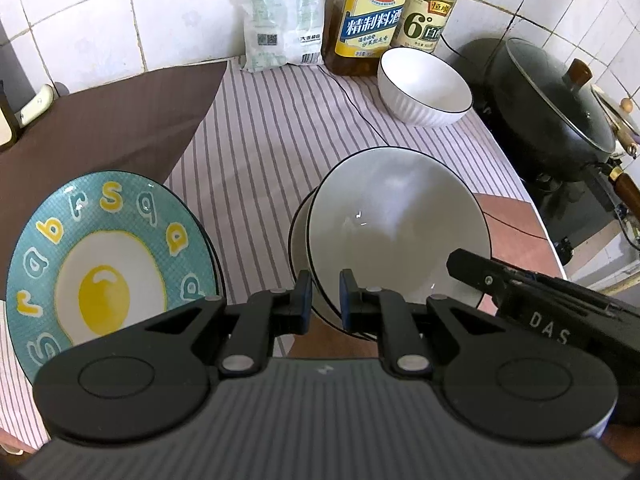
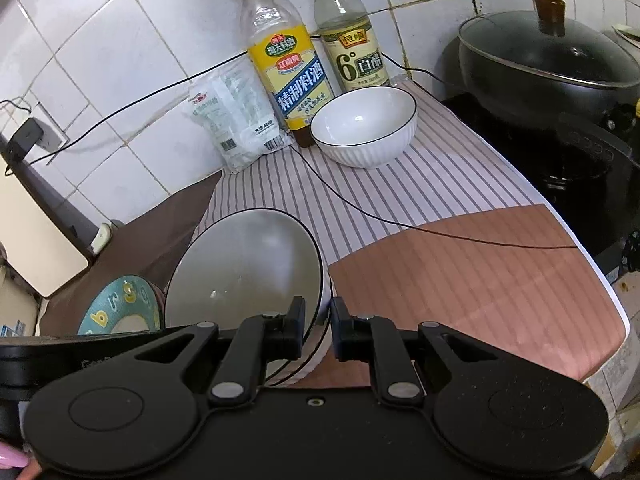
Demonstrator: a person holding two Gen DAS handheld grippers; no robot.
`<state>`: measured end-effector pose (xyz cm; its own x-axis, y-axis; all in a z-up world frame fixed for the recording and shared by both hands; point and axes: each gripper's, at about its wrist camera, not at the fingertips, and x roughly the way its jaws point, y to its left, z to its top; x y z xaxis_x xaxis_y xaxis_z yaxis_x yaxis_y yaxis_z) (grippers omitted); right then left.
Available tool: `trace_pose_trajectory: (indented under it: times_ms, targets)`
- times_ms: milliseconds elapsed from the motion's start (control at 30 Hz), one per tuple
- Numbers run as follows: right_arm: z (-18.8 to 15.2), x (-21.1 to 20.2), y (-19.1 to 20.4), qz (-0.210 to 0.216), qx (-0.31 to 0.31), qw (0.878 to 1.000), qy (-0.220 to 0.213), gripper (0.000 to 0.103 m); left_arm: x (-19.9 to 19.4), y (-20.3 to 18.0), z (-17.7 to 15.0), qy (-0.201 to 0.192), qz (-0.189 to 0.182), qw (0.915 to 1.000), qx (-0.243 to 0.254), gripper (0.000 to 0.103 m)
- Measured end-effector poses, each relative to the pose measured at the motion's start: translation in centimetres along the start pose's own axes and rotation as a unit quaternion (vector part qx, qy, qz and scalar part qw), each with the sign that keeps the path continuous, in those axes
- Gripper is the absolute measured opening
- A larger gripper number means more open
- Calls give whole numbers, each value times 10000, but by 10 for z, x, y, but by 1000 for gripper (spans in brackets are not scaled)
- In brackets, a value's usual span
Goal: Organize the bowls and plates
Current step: 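Set the second bowl into the bowl held by the left tool, open right tool, then grasp the rim of the third white bowl with the right tool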
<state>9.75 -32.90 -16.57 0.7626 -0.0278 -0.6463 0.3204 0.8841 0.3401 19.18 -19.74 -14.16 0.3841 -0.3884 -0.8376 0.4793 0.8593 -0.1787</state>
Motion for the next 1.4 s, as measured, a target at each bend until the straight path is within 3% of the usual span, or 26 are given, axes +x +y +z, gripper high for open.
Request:
trace_pose_trajectory:
  times_ms: [433, 567, 700, 867, 967, 1000, 1100, 1267, 1400]
  targets:
    - [-4, 6, 3, -13, -335, 9994, -40, 17, -1, -15, -5, -238, 395, 9976, 508, 13]
    - [-9, 7, 6, -63, -627, 9979, -126, 21, -2, -11, -7, -411, 254, 9972, 577, 22]
    - [-10, 6, 10, -71, -1030, 9944, -219, 22, 1, -1, -11, -524, 53, 9974, 486, 23]
    - [1, -16, 4, 76, -1200, 9907, -643, 24, -15, 16, -5, -650, -304, 9973, 153, 26]
    - [15, -27, 2, -141, -1259, 9869, -996, 35, -23, 22, 5, -795, -591, 9950, 94, 28]
    - [21, -27, -1, -166, -1262, 9859, -1087, 41, -23, 24, 7, -848, -665, 9941, 84, 28]
    - [41, -20, -9, -251, -1207, 9850, -1210, 42, -22, 25, 17, -913, -583, 9941, 61, 28]
    - [70, 9, -29, -111, -839, 9861, -1428, 46, -18, 19, 45, -1176, -889, 9888, 238, 33]
    - [84, 46, -39, -263, -467, 9902, -1293, 46, -3, 8, 68, -1217, -805, 9872, 648, 35]
